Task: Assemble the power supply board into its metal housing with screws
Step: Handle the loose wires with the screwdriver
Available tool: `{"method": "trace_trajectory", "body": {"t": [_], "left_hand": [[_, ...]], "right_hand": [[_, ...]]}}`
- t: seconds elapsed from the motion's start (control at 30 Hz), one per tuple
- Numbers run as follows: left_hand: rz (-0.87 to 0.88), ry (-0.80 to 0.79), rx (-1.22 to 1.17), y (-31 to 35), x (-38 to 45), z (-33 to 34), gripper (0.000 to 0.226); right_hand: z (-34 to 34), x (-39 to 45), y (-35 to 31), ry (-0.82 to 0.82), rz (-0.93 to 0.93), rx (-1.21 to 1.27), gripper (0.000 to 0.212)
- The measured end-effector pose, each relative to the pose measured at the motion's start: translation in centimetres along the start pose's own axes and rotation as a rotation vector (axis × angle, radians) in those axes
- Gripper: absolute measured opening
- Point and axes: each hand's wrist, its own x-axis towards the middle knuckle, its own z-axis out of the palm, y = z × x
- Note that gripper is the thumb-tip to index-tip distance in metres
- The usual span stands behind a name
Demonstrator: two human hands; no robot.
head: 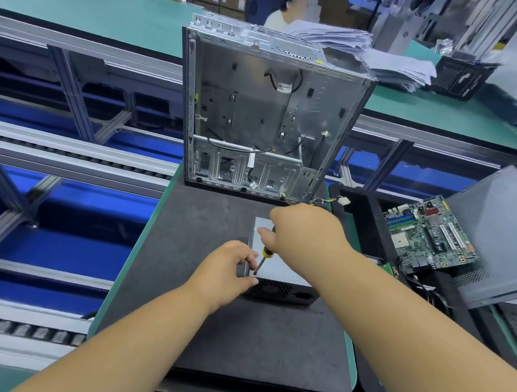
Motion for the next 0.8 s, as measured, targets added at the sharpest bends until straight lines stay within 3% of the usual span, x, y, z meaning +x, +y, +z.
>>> {"method": "trace_trajectory", "body": {"t": [0.13, 0.27, 0.37, 0.53, 0.6, 0.67, 0.8], "left_hand": [[-0.002, 0.002, -0.015, 0.0, 0.0, 0.0, 0.029], [0.003, -0.012, -0.006, 0.1, 0.1, -0.1, 0.028], [0.003, -0.01, -0.004, 0.1, 0.1, -0.2, 0.028], [0.001, -0.012, -0.009, 0.1, 0.2, -0.1, 0.028], [0.006, -0.01, -0.006, 0.2, 0.2, -0.1, 0.028], [0.007, -0.01, 0.001, 0.1, 0.2, -0.2, 0.028], [0.003, -0.016, -0.013, 0.2, 0.2, -0.2, 0.029]], "right_hand": [[0.4, 0.0, -0.4, 0.061, 0.083, -0.04, 0.044], [0.1, 0.0, 0.5, -0.011, 0.008, 0.222, 0.013], [0.1, -0.2, 1.1, -0.012, -0.052, 0.279, 0.029], [0.9, -0.8, 0.7, 0.066, -0.018, 0.038, 0.028], [0.8, -1.1, 0.4, 0.061, -0.05, 0.166, 0.019], [0.4, -1.2, 0.3, 0.036, -0.134, 0.282, 0.025], [0.5, -1.3, 0.5, 0.087, -0.164, 0.229, 0.026]]}}
